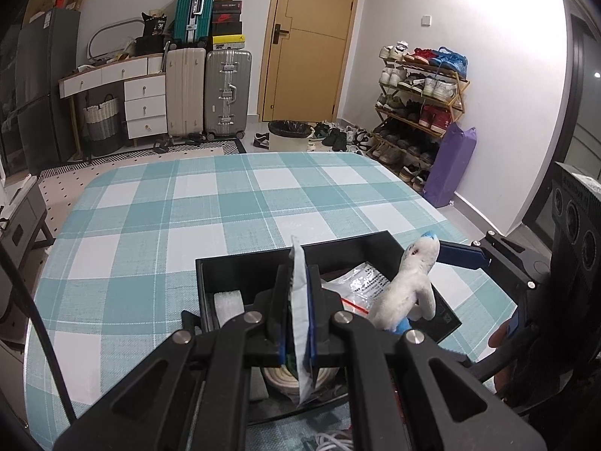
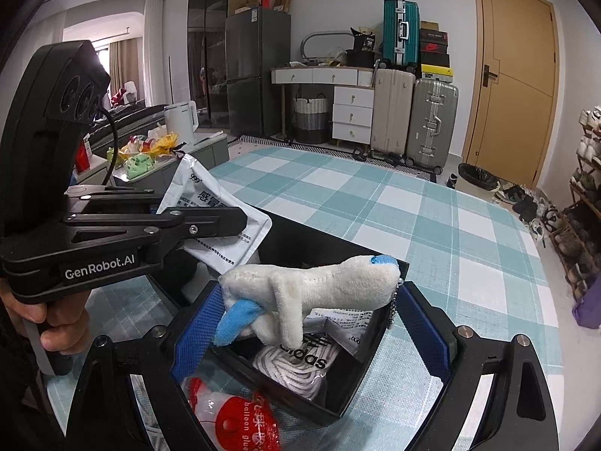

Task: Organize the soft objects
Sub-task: 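Carry the plush toy and green packet over the black box with both grippers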

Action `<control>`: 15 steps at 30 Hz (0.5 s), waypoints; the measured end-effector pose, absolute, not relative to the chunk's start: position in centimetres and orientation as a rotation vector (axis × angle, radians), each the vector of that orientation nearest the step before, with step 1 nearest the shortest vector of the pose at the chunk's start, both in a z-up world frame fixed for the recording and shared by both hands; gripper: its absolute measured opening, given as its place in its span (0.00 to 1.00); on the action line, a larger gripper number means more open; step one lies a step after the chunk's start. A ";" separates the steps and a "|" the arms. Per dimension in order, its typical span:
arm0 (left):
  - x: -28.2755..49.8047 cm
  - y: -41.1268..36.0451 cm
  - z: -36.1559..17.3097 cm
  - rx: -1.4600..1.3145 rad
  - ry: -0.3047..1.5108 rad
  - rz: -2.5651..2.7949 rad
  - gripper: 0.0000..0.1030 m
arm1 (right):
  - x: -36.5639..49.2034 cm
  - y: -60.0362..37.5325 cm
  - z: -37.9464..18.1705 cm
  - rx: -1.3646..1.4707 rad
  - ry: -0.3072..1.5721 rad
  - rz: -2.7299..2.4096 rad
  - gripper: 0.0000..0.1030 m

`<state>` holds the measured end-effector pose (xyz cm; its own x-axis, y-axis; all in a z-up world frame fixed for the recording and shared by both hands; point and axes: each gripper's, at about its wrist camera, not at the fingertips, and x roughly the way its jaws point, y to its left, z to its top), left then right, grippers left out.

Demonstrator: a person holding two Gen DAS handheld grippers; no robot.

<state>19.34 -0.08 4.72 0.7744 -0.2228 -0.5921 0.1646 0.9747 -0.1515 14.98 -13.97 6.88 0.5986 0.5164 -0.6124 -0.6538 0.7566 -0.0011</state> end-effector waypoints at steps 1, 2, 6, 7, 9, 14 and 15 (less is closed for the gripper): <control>19.4 0.0 4.6 -0.092 0.653 -0.208 0.05 | 15.1 -14.0 6.8 -0.238 0.633 0.687 0.90; 19.5 0.0 4.6 -0.093 0.655 -0.207 0.05 | 15.2 -13.9 6.7 -0.240 0.637 0.690 0.90; 19.8 0.0 4.1 -0.086 0.664 -0.205 0.05 | 15.5 -13.7 6.4 -0.250 0.645 0.695 0.90; 19.8 -0.1 4.1 -0.082 0.666 -0.202 0.05 | 15.6 -13.6 6.3 -0.251 0.646 0.696 0.90; 19.9 -0.1 3.9 -0.076 0.670 -0.201 0.05 | 15.7 -13.5 6.2 -0.256 0.652 0.699 0.90; 20.2 -0.5 3.4 -0.054 0.687 -0.203 0.05 | 16.0 -12.9 6.0 -0.284 0.646 0.694 0.90; 20.2 -0.5 3.3 -0.051 0.689 -0.203 0.05 | 16.0 -12.8 6.0 -0.288 0.645 0.694 0.90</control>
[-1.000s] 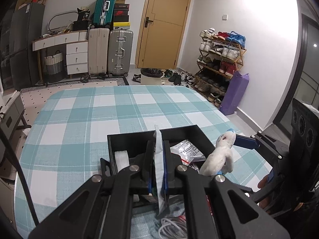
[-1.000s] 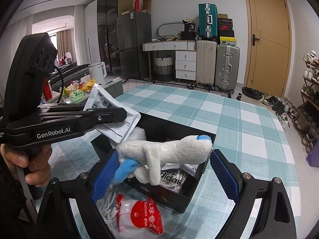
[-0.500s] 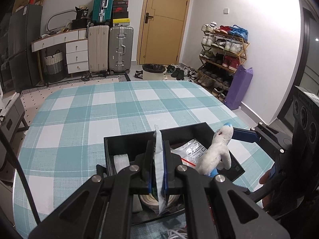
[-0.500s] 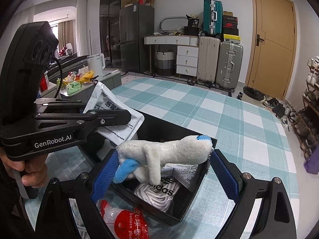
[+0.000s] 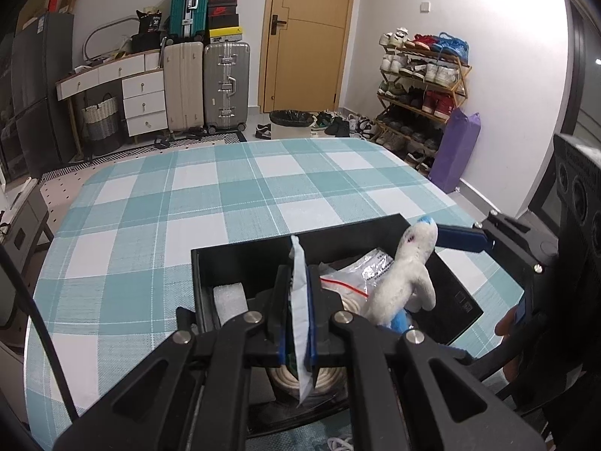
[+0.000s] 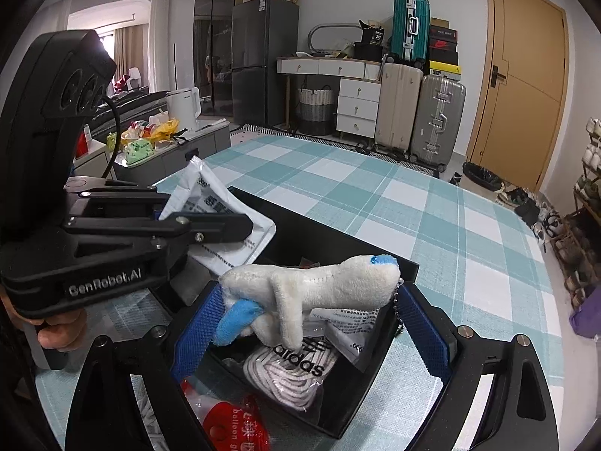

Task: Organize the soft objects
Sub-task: 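Carry the plush toy and green packet over the black box with both grippers, then open the right gripper to drop the plush toy while the left gripper releases the packet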

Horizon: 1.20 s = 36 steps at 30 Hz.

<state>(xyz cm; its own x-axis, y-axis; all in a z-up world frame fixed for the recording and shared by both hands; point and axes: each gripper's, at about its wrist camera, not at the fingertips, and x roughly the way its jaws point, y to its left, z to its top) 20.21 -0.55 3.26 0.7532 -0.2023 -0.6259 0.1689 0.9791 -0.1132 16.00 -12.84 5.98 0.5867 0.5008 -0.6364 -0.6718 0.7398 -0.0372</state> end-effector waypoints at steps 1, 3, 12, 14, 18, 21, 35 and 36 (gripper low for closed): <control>20.3 -0.5 3.2 -0.051 0.691 -0.202 0.05 | 16.0 -12.7 5.9 -0.295 0.643 0.693 0.90; 20.4 -0.3 3.1 -0.058 0.695 -0.199 0.05 | 16.1 -12.6 5.8 -0.301 0.646 0.697 0.90; 20.0 -0.1 3.7 -0.056 0.690 -0.215 0.22 | 15.7 -12.9 6.2 -0.301 0.632 0.687 0.96; 19.7 -0.2 3.9 -0.054 0.691 -0.222 0.37 | 15.6 -13.4 6.4 -0.294 0.628 0.676 0.99; 19.1 -0.4 4.2 -0.041 0.687 -0.229 0.46 | 14.9 -14.9 6.7 -0.272 0.623 0.651 0.99; 18.6 -0.5 4.4 -0.019 0.687 -0.224 0.54 | 14.5 -16.1 6.7 -0.240 0.632 0.635 0.99; 13.7 0.7 4.3 -0.031 0.671 -0.178 1.00 | 11.7 -19.2 6.1 -0.129 0.703 0.585 0.99; 13.2 0.8 4.1 -0.034 0.678 -0.177 1.00 | 11.5 -19.2 6.0 -0.131 0.708 0.586 0.99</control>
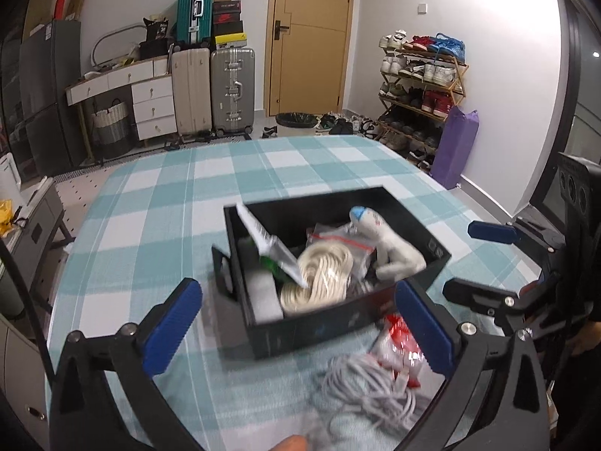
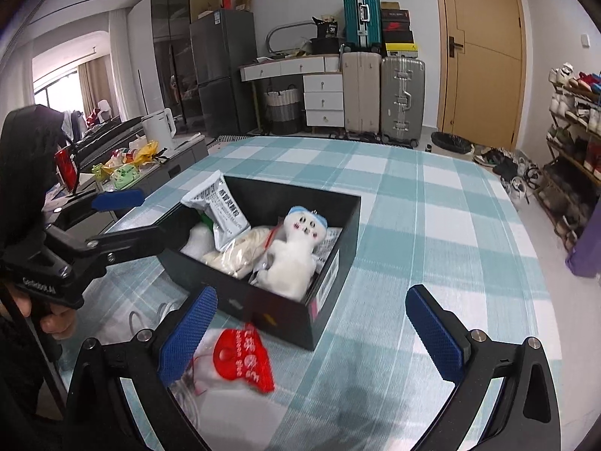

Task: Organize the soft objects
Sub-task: 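Open the right gripper to drop the plush toy while the left gripper releases the packet, then move the right gripper to the red balloon glue bag and grasp it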

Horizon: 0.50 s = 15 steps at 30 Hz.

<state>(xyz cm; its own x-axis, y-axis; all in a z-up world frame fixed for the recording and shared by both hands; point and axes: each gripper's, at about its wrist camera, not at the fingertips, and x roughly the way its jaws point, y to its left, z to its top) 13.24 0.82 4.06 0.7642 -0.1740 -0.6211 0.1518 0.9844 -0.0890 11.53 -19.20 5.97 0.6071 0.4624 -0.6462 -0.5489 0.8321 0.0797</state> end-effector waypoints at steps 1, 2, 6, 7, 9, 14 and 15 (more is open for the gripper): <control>12.9 0.8 3.9 -0.036 0.682 -0.177 1.00 | 11.4 -19.2 5.8 -0.134 0.712 0.588 0.99; 12.4 0.9 3.6 -0.040 0.686 -0.176 1.00 | 11.1 -19.1 5.7 -0.135 0.717 0.592 0.99; 11.1 1.1 2.9 -0.041 0.698 -0.163 1.00 | 10.5 -18.5 4.8 -0.157 0.745 0.602 0.99; 10.9 1.1 2.6 -0.041 0.702 -0.162 1.00 | 10.3 -18.4 4.7 -0.163 0.749 0.604 0.99; 10.5 1.0 2.3 -0.038 0.707 -0.161 1.00 | 9.9 -18.1 4.5 -0.174 0.753 0.610 0.99; 9.7 0.7 1.7 -0.031 0.713 -0.164 1.00 | 9.4 -17.7 4.1 -0.187 0.774 0.612 0.99; 9.5 0.6 1.7 -0.027 0.713 -0.162 1.00 | 9.3 -17.7 4.0 -0.192 0.781 0.611 0.99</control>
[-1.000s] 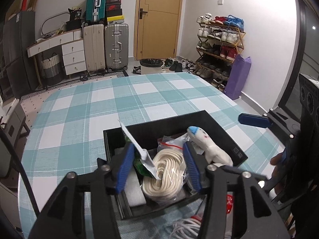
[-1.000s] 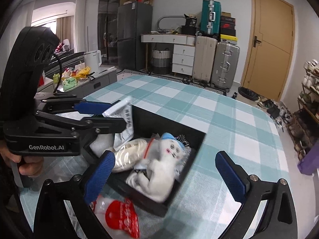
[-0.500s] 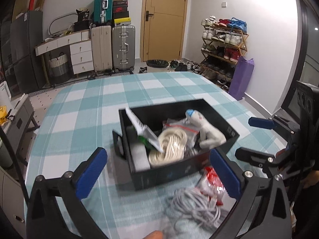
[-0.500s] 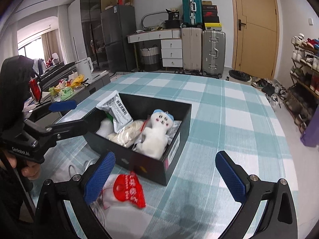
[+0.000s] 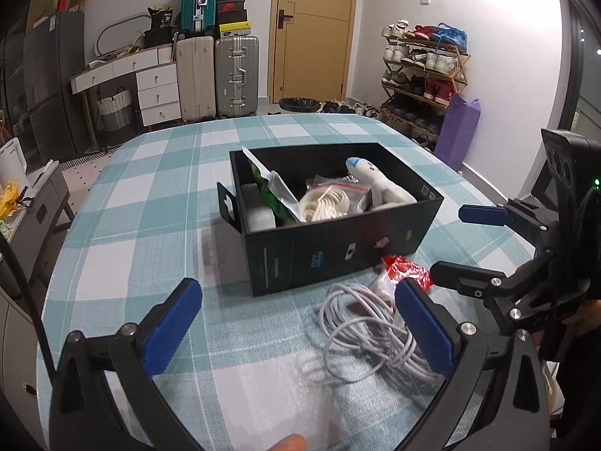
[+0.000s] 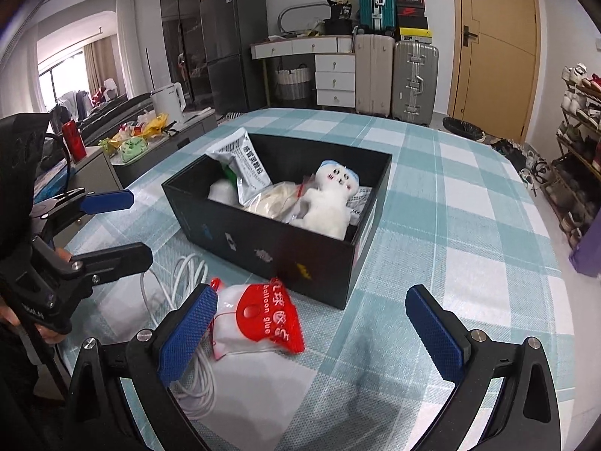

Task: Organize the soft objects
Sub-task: 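Move the right gripper to the red balloon glue bag and grasp it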

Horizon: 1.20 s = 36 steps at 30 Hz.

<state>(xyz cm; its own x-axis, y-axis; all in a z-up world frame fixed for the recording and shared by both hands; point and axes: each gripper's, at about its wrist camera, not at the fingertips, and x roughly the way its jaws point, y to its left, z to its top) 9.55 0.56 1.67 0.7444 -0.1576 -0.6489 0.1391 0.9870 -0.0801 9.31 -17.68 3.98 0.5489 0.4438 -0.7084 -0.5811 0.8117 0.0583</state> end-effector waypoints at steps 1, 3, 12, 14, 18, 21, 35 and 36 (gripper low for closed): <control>9.3 0.4 1.6 -0.022 0.711 -0.162 1.00 | 9.3 -17.6 3.9 -0.195 0.784 0.610 0.99; 9.2 0.2 1.5 -0.011 0.715 -0.165 1.00 | 9.1 -17.6 3.8 -0.199 0.790 0.611 0.99; 9.2 0.0 1.1 0.000 0.746 -0.171 1.00 | 9.1 -17.0 2.9 -0.218 0.835 0.624 0.99; 9.2 0.0 0.9 0.007 0.753 -0.177 1.00 | 9.1 -16.7 2.7 -0.225 0.841 0.629 0.99; 9.1 -0.2 0.6 0.026 0.773 -0.191 1.00 | 9.0 -16.2 2.4 -0.236 0.850 0.640 0.99; 9.2 -0.3 0.4 0.028 0.783 -0.198 1.00 | 8.9 -16.0 2.2 -0.241 0.852 0.644 0.99; 9.5 0.5 0.1 0.022 0.808 -0.193 1.00 | 9.4 -15.5 1.1 -0.239 0.894 0.638 0.99; 9.5 0.6 0.0 0.020 0.810 -0.190 1.00 | 9.5 -15.4 1.0 -0.241 0.901 0.634 0.99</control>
